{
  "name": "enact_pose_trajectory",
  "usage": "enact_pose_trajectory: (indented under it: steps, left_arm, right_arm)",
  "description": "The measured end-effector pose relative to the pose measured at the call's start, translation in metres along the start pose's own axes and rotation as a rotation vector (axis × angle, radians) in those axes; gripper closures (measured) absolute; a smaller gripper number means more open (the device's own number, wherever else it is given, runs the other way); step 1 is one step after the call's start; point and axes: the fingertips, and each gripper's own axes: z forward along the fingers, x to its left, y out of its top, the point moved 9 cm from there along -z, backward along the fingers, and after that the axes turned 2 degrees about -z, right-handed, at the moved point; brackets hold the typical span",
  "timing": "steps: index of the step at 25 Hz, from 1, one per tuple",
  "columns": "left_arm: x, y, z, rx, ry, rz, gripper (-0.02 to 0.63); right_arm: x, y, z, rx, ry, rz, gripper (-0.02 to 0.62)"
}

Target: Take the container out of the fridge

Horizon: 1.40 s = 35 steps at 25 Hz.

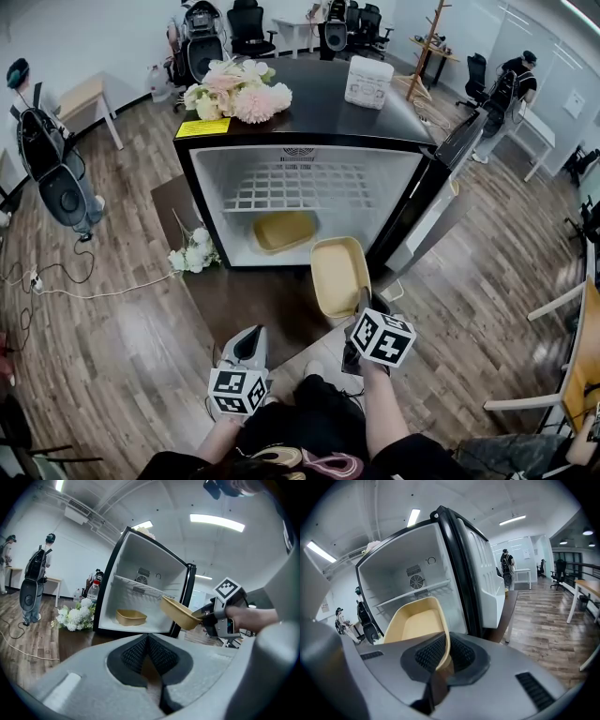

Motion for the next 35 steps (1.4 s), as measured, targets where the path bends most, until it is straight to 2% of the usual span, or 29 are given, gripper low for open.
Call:
enact_pose_trajectory:
  steps: [9, 22, 35]
  left_arm:
    - [0.000, -0.004, 0.004, 0.019, 0.006, -0.001, 0.598]
    - [0.006, -0.003, 0.004, 0.039, 0.047, 0.017, 0.598]
    - [0.005, -0.011, 0.004, 0.047, 0.058, -0.002, 0.598]
  right_arm:
    - [-0.004, -0.016, 0.009, 0.035, -0.012, -0.017, 0.563]
    - [-0.006, -0.055, 0.034, 0.138, -0.009, -0.024, 0.563]
    - [-0.021, -0.083, 0.044, 0.203, -0.055, -0.029, 0.563]
